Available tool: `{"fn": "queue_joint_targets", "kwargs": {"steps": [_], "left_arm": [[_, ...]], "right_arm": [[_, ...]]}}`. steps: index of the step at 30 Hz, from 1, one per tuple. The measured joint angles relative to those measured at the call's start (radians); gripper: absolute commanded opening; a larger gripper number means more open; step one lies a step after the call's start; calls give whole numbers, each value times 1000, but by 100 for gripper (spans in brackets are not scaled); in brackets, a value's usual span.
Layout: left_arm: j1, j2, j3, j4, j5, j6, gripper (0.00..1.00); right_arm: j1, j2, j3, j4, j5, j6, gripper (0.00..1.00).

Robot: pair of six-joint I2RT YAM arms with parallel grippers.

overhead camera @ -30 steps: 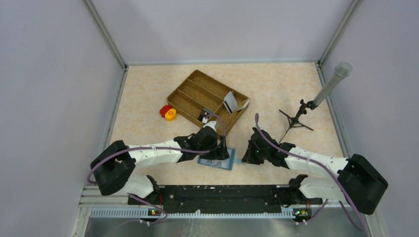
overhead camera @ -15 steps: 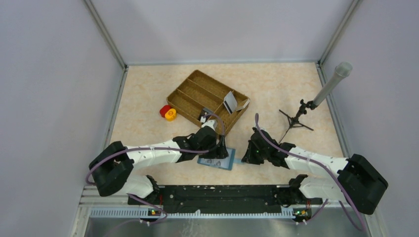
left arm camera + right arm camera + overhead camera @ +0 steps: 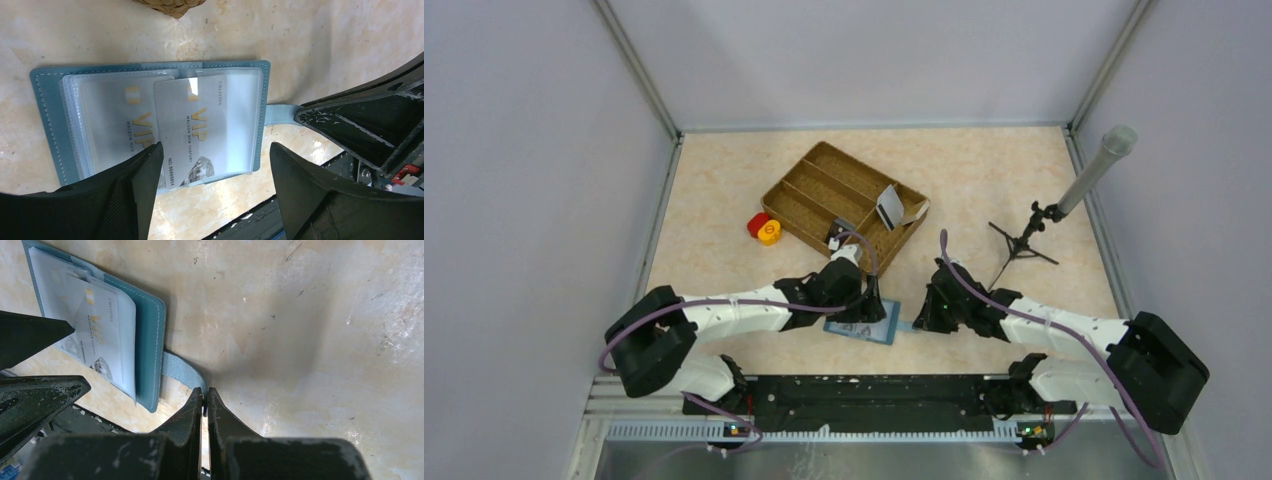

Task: Put the credit cards into the card holder
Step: Insert the credit card into the card holder.

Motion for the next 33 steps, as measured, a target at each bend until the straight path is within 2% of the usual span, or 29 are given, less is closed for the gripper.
{"fn": "queue_joint_targets", "kwargs": {"steps": [24, 29, 33], "left_arm": [[0, 91, -76, 342, 167, -18, 81], [0, 93, -76, 359, 180, -14, 83], [-4, 76, -63, 311, 161, 10, 84]], "right_arm": [[0, 0, -2, 0, 0, 0, 0], [0, 0, -13, 3, 0, 0, 0], [0, -12, -13, 3, 0, 2, 0]]}}
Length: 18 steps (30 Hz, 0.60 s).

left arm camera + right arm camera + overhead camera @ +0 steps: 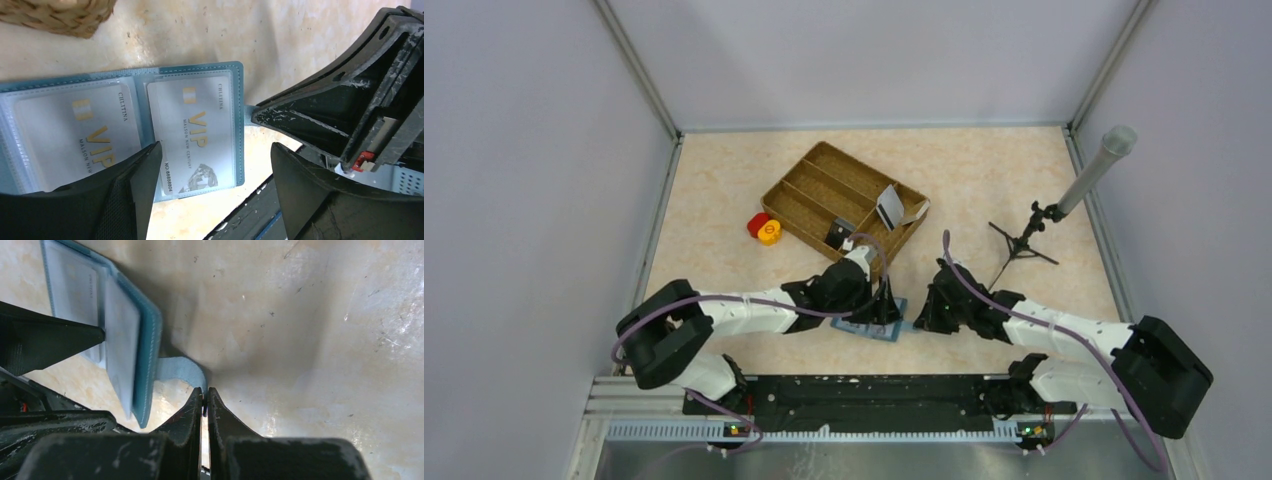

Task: Put the credit cards into the card holder
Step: Insert the credit card into the card holder.

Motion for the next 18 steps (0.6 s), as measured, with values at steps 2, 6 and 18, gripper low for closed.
{"fn": "queue_joint_targets", "kwargs": {"steps": [2, 6, 18], "left_arm": [[-8, -12, 30, -61, -34, 21, 84], [-34, -18, 104, -172, -115, 55, 86], [-147, 116, 304, -472, -362, 91, 87]], "right_arm": [[0, -21, -1, 0, 1, 5, 0], [0, -88, -16, 10, 4, 11, 0], [0, -126, -24, 13, 9, 18, 0]]}}
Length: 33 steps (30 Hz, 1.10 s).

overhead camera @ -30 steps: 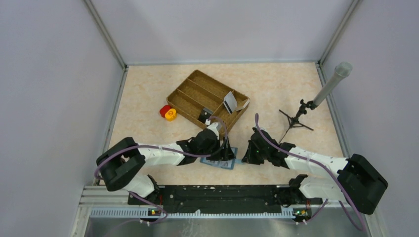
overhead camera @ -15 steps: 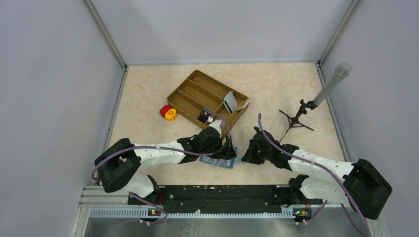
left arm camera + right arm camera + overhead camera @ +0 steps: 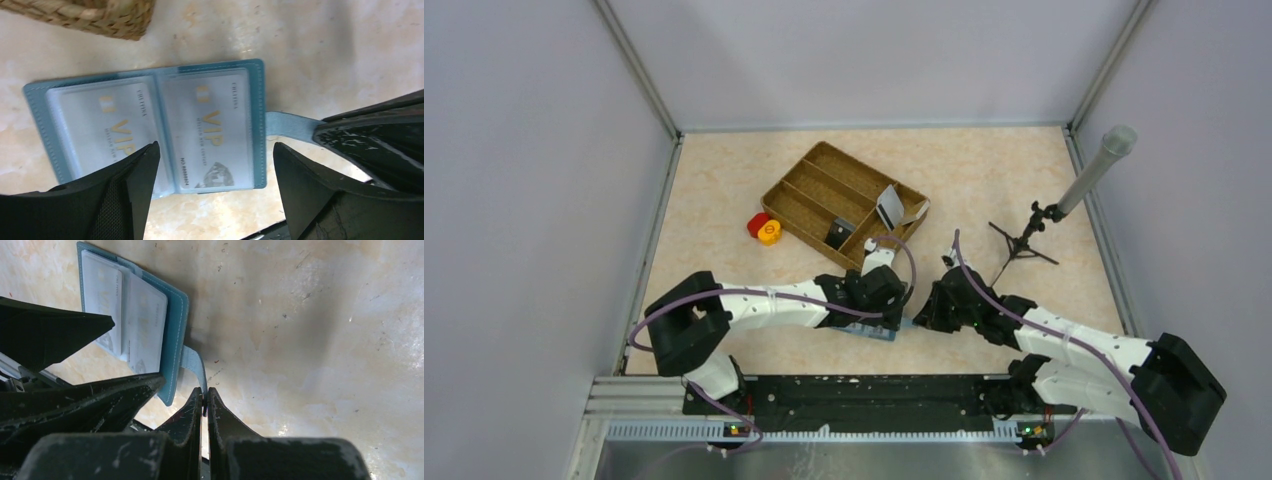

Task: Put the credit cards into the card holder
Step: Insert the credit card into the card holder, then turn over the card holder at the center of the board.

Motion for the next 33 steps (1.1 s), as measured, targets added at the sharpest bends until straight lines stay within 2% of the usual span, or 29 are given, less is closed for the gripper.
{"fn": "queue_joint_targets", "kwargs": {"steps": [7, 19, 33], "left_arm": [[-3, 6, 6, -67, -64, -7, 87], [-4, 29, 15, -64, -58, 5, 90], [-33, 102, 96, -120, -106, 23, 89]], "right_arm": [[0, 0, -8, -1, 0, 5, 0], [0, 0, -8, -1, -1, 5, 0], [0, -1, -8, -2, -1, 5, 0]]}}
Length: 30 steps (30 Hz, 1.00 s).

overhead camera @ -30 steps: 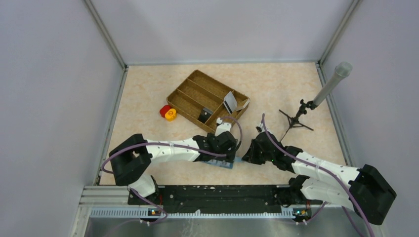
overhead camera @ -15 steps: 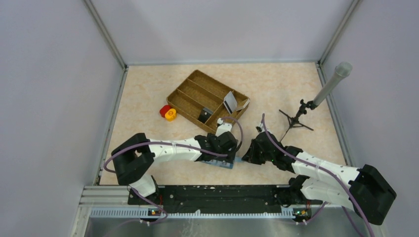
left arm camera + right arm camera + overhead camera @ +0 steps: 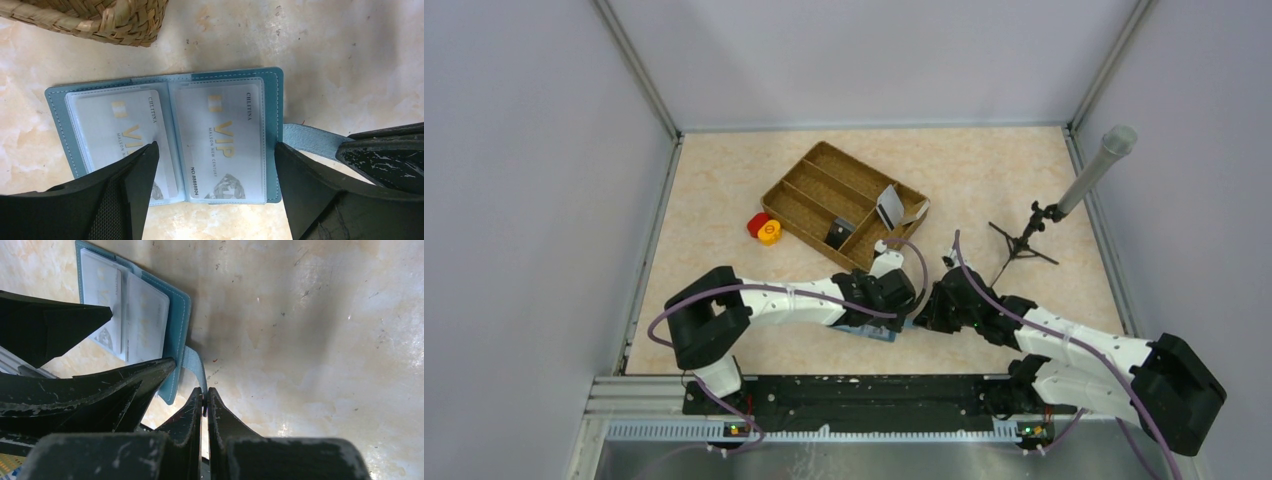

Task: Put the credit cards into the card holder
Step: Turn over the card holder at the center of the board.

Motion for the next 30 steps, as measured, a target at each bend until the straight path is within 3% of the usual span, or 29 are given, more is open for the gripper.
{"fn": "queue_joint_targets", "kwargs": {"steps": [30], "left_arm": [[-8, -35, 12, -149, -131, -39, 91]], "right_arm": [[0, -7, -7, 4, 2, 2, 0]]}}
